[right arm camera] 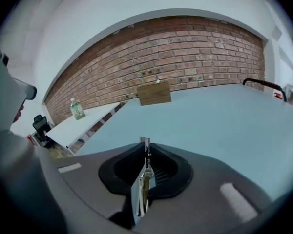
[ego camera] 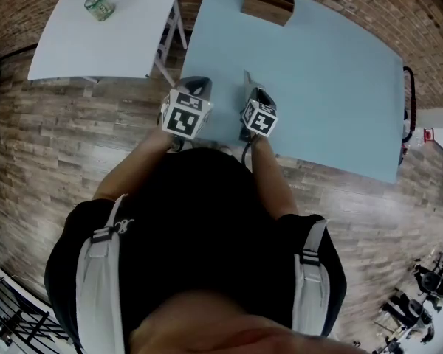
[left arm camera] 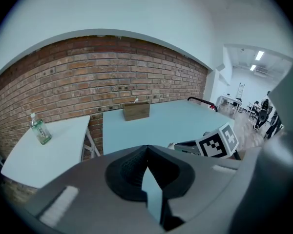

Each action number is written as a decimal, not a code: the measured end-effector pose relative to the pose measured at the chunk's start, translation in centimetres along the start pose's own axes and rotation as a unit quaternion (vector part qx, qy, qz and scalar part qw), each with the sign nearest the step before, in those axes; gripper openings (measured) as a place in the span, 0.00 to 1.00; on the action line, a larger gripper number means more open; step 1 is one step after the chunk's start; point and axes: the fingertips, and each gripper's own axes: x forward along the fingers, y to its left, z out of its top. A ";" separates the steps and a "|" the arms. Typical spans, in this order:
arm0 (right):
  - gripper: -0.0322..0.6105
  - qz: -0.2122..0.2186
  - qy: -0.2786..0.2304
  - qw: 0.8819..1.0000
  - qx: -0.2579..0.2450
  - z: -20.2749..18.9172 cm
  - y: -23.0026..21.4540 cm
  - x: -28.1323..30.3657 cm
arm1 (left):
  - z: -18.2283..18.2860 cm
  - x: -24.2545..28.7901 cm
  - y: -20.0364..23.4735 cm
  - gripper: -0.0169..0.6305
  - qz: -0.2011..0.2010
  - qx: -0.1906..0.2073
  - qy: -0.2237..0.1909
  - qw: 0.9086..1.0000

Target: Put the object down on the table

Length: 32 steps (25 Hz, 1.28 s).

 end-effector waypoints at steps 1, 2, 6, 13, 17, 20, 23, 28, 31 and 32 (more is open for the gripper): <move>0.13 -0.009 0.004 1.000 -0.008 -0.1 -0.2 0.1 | 0.0 0.0 0.0 0.03 -0.001 0.001 0.000 1.000; 0.13 -0.018 0.009 1.000 -0.018 -0.3 -0.5 0.1 | 0.0 0.1 -0.1 0.03 -0.001 0.002 0.001 1.000; 0.16 -0.048 0.027 0.997 -0.053 -0.4 -1.3 0.4 | 0.0 0.4 -0.4 0.03 -0.006 0.003 0.004 1.000; 0.17 -0.083 0.026 0.993 -0.074 0.3 -2.1 -0.3 | 0.3 0.8 -0.5 0.03 -0.009 0.003 -0.002 1.000; 0.16 -0.085 -0.004 0.995 -0.061 2.3 -2.2 -1.4 | 0.6 0.8 -0.2 0.03 -0.008 -0.003 -0.009 1.000; 0.07 -0.048 -0.024 0.998 -0.042 4.0 -1.0 -2.4 | 0.5 1.0 0.0 0.03 -0.011 -0.009 -0.011 1.000; 0.07 -0.020 -0.053 0.998 -0.022 5.9 0.2 -4.1 | 0.7 1.2 -0.1 0.03 -0.016 -0.013 -0.008 1.000; 0.07 0.007 -0.103 0.995 -0.018 9.9 1.8 -8.0 | 1.1 1.7 -0.8 0.03 -0.030 -0.015 -0.016 0.999; 0.07 0.015 -0.135 0.991 -0.017 11.8 2.3 -10.3 | 1.5 1.9 -1.3 0.03 -0.037 -0.013 -0.024 0.999; 0.07 0.019 -0.144 0.989 -0.018 12.2 2.4 -11.0 | 1.8 1.9 -1.5 0.03 -0.038 -0.013 -0.030 0.999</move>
